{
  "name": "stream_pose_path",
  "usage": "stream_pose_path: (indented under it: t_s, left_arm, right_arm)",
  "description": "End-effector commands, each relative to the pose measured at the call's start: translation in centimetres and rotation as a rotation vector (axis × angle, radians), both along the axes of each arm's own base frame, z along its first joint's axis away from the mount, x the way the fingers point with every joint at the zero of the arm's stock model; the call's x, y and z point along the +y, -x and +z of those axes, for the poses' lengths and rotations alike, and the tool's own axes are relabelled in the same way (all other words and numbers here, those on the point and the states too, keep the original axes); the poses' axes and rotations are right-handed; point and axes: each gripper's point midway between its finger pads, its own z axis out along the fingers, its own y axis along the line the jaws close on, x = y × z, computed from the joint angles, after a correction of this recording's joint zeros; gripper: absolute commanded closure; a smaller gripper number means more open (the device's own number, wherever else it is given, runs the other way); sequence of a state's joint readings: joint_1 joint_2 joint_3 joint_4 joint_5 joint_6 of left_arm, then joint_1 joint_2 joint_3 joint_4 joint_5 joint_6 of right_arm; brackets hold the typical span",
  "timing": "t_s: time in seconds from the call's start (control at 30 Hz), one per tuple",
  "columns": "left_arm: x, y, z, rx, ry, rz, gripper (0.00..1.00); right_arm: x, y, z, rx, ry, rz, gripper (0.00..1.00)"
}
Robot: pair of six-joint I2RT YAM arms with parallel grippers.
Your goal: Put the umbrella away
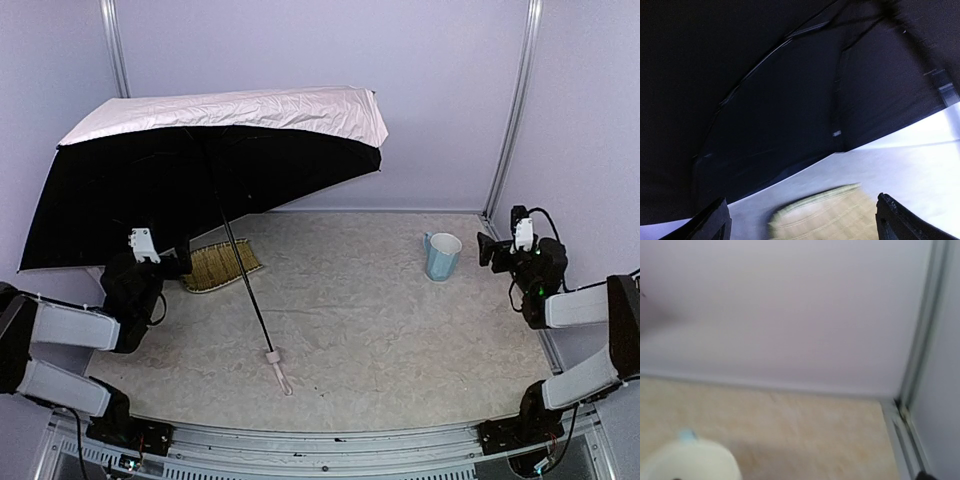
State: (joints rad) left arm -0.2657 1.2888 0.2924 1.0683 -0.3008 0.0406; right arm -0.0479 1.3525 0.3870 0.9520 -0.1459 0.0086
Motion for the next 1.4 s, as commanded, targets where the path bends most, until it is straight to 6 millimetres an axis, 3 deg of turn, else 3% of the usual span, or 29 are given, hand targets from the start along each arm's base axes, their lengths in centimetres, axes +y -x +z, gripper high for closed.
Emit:
stream_pose_path:
  t_s: [0.0,0.13,0.2,0.27,0.37,0.53,0.7,0.87,1.0,1.13,1.23,1.37]
  left_arm:
    - [-3.4,1.6,0.3,0.062,0.077,-0.043,0.06]
    - [-8.7,4.2,-0.4,0.103,0.293,-0.296,0.19]
    - [-12.5,6.2,-0.1,0.089,0.313,-0.456,0.19]
    - [-15.2,7.4,-0.5,0.067,0.260,-0.541,0.11]
    - [-16.7,6.4,-1.9,0.094,0.311,-0.543,0.05]
    - [-19.7,5.2,-3.8,0.133,0.410,-0.635,0.07]
    - [-20.1,4.8,-5.2,0.120,0.510,-0.650,0.36]
    - [-21.9,5.4,-5.9,0.156,0.589,-0.730,0.79]
    - [-23.6,6.1,-4.9,0.167,0.630,-0.818,1.00]
    - [-25.7,6.8,-3.0,0.175,0.639,-0.874,1.00]
    - [-28.3,8.4,-1.2,0.169,0.612,-0.954,1.00]
    - [-30.9,11.3,2.2,0.098,0.658,-1.084,1.00]
  right_arm:
    - [2.7,0.5,1.9,0.072,-0.087,0.140,0.00]
    - [5.0,1.6,4.2,0.086,-0.150,0.265,0.00]
    - [6.6,2.5,5.5,0.070,-0.161,0.338,0.00]
    - [8.2,3.0,6.2,0.063,-0.170,0.383,0.00]
    - [11.1,3.4,7.5,0.055,-0.183,0.457,0.01]
    - [17.1,4.3,8.1,0.080,-0.136,0.609,0.01]
    - [20.6,5.3,8.0,0.115,-0.161,0.716,0.04]
    - [24.1,6.4,6.7,0.176,-0.186,0.804,0.09]
    - [27.3,8.6,5.9,0.210,-0.199,0.919,0.12]
    - [30.3,10.9,6.0,0.235,-0.201,1.046,0.13]
    - [32.5,11.7,8.5,0.215,-0.260,1.142,0.15]
    - [34.9,11.3,13.5,0.155,-0.405,1.267,0.19]
